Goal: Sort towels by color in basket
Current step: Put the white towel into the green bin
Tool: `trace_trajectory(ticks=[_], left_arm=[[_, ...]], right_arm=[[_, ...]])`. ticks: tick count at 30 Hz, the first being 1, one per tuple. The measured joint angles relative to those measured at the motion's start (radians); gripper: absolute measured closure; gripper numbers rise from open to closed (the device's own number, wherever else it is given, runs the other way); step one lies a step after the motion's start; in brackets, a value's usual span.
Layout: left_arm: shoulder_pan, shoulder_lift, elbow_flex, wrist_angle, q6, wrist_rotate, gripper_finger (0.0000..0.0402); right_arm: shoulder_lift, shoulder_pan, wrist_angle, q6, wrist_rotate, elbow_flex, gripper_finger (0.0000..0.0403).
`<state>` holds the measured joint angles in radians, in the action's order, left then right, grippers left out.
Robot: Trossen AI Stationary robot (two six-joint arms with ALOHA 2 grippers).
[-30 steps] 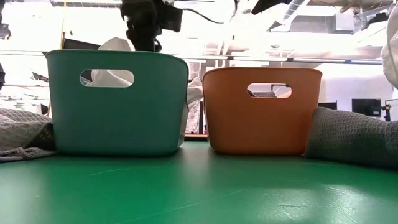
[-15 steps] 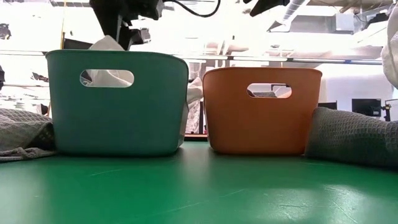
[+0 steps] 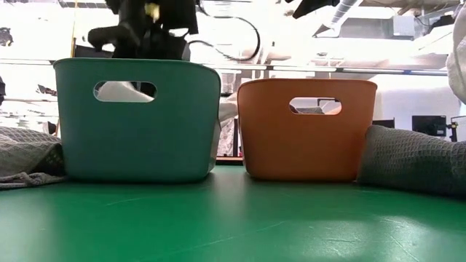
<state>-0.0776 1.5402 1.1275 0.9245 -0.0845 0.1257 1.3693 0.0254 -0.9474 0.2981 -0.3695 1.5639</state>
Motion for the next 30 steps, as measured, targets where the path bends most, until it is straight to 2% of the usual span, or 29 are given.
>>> trace_trajectory(ticks=[3, 8, 20, 24, 30], left_arm=[[0.000, 0.000, -0.036, -0.027, 0.021, -0.025, 0.0192], [0.000, 0.000, -0.029, -0.017, 0.035, -0.053, 0.0192], [-0.001, -0.001, 0.222, 0.201, -0.025, -0.076, 0.0192], [-0.005, -0.002, 0.283, 0.176, -0.023, -0.107, 0.0192], [-0.006, 0.011, 0.287, -0.035, -0.055, -0.120, 0.0192]], right_arm=[[0.000, -0.004, 0.000, -0.008, 0.000, 0.000, 0.0097], [0.000, -0.009, -0.001, -0.016, 0.000, 0.000, 0.0097], [0.000, -0.023, -0.002, -0.034, 0.000, 0.000, 0.0097], [0.000, -0.022, -0.001, -0.014, 0.000, 0.000, 0.0097], [0.000, -0.021, 0.006, 0.000, 0.000, 0.000, 0.0097]])
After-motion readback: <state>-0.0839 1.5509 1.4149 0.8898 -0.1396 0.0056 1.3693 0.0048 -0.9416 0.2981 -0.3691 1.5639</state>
